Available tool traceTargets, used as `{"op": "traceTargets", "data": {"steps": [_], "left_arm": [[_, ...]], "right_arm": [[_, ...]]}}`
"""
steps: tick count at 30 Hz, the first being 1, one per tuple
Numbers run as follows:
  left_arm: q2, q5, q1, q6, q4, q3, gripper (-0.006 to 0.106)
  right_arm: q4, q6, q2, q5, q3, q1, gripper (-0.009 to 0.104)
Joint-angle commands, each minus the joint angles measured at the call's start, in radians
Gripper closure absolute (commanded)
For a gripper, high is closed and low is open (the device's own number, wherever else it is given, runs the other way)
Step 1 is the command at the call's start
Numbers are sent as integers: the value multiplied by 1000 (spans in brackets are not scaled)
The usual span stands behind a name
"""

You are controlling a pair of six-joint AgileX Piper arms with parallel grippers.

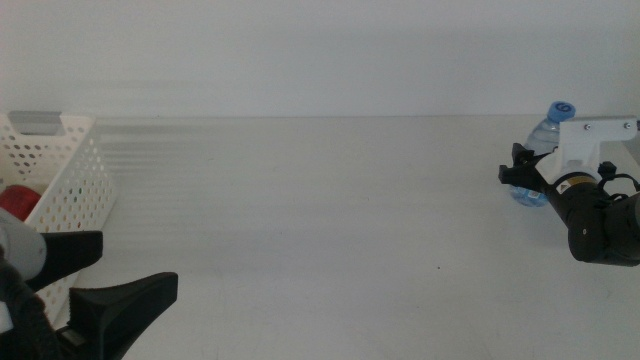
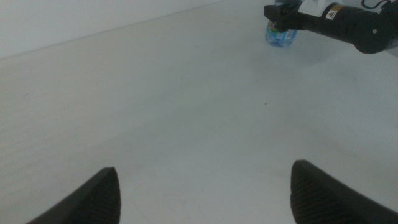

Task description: Use arms to grab the bottles and put them into the dustbin to the left of the table.

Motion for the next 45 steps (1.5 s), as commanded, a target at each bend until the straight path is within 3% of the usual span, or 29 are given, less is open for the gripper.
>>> {"op": "traceTargets", "data": {"steps": [1,9,13,21,29,32,35,37,39,41,45], "left_arm": [[2,-74,-4,-9,-2,-28,10],[2,-74,-4,-9,-2,-28,10],[2,-74,-4,-9,-2,-28,10],[2,-74,-4,-9,-2,-28,10],[2,-74,-4,-9,-2,-28,10],[2,-74,-4,-9,-2,-28,10],[2,-74,-4,-9,-2,-28,10],[2,-74,-4,-9,-2,-28,10],[2,-74,-4,-9,-2,-28,10],[2,-74,-4,-9,-2,-28,10],[2,-74,-4,-9,-2,-28,10]], "right_arm": [[-100,20,-69,-75,-26,11,92],[-534,356,-114,-75,-165,195,95],[-648,438,-96,-70,-279,334,95],[-650,453,20,47,-454,546,95],[-650,427,108,58,-488,597,92],[-650,427,117,70,-486,597,81],[-654,427,119,81,-485,597,62],[-654,427,118,77,-484,597,40],[-654,437,115,77,-484,597,27],[-653,452,113,75,-484,597,19],[-654,485,112,82,-482,597,17]]}}
